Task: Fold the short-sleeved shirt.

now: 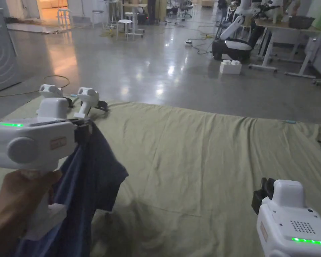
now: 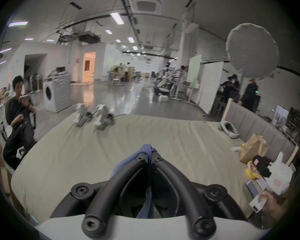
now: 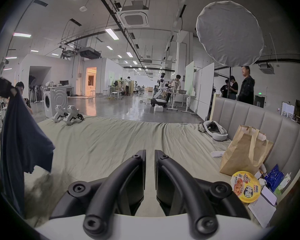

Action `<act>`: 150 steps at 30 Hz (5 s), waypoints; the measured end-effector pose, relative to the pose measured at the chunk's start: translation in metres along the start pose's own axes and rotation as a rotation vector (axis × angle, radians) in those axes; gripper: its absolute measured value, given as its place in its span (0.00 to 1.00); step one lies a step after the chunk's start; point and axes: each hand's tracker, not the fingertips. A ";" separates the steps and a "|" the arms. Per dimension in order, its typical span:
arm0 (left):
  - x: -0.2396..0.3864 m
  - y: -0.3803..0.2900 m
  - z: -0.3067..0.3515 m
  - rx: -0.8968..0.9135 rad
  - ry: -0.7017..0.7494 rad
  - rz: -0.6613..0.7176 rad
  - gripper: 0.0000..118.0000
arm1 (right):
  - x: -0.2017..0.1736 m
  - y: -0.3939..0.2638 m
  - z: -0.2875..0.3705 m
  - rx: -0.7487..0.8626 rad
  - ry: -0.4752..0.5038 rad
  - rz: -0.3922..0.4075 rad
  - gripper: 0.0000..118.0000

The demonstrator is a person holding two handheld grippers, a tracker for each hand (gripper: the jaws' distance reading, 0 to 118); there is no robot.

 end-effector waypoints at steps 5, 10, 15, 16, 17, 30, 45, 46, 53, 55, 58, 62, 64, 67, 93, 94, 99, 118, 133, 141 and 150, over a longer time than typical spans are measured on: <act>0.071 0.027 -0.031 0.030 -0.124 -0.076 0.04 | 0.021 0.003 0.009 0.019 -0.029 -0.024 0.11; 0.170 0.037 -0.060 0.020 -0.283 -0.111 0.04 | 0.050 0.005 0.020 0.039 -0.086 -0.042 0.11; 0.243 0.000 -0.091 -0.069 -0.429 -0.154 0.04 | 0.079 0.001 0.030 0.042 -0.148 -0.057 0.11; 0.257 -0.012 -0.100 -0.097 -0.443 -0.168 0.04 | 0.084 -0.001 0.032 0.037 -0.156 -0.060 0.11; 0.265 -0.025 -0.107 -0.126 -0.455 -0.181 0.04 | 0.088 -0.003 0.033 0.034 -0.165 -0.062 0.11; 0.283 -0.153 -0.112 -0.322 -0.471 -0.125 0.59 | 0.102 -0.024 0.034 -0.045 -0.188 -0.078 0.11; 0.146 -0.125 -0.007 0.100 -0.027 0.030 0.51 | 0.035 0.008 0.033 0.032 -0.063 0.006 0.11; 0.141 -0.126 -0.002 0.113 0.001 0.012 0.39 | 0.030 0.009 0.033 0.040 -0.057 0.006 0.11; 0.115 -0.130 0.005 0.070 0.092 -0.004 0.02 | 0.005 0.012 0.032 0.071 -0.030 -0.014 0.11; 0.107 -0.136 0.005 0.054 0.093 0.007 0.02 | 0.002 0.012 0.033 0.077 -0.023 -0.025 0.11; 0.095 -0.144 -0.004 0.013 0.090 0.042 0.02 | 0.001 0.011 0.031 0.064 -0.009 -0.024 0.11; 0.065 -0.153 -0.038 -0.155 0.084 0.137 0.02 | 0.005 0.007 0.030 0.047 -0.004 -0.020 0.11; 0.046 -0.159 -0.063 -0.253 0.064 0.199 0.02 | 0.008 0.004 0.028 0.036 -0.006 -0.013 0.11; 0.028 -0.164 -0.100 -0.383 0.061 0.213 0.02 | 0.015 0.001 0.024 0.019 -0.011 -0.006 0.11; 0.060 -0.215 -0.240 -0.683 0.078 0.012 0.16 | 0.075 -0.024 -0.050 -0.235 -0.016 -0.026 0.11; 0.064 -0.216 -0.239 -0.685 0.097 -0.028 0.15 | 0.080 -0.021 -0.063 -0.288 0.000 -0.015 0.11; 0.053 -0.208 -0.221 -0.647 0.059 -0.037 0.11 | 0.099 -0.016 -0.148 -0.537 0.077 0.020 0.29; 0.048 -0.203 -0.168 -0.513 0.023 0.113 0.11 | 0.063 -0.107 -0.236 -0.840 0.211 0.128 0.12; 0.034 -0.088 -0.109 -0.229 0.054 0.052 0.10 | 0.124 0.042 -0.134 -0.317 0.072 -0.006 0.11; 0.014 -0.015 -0.062 -0.105 0.088 0.091 0.10 | 0.138 0.129 -0.088 -0.140 0.018 -0.001 0.11; -0.022 0.052 -0.040 -0.021 0.151 0.140 0.10 | 0.141 0.185 -0.058 -0.071 -0.029 0.024 0.11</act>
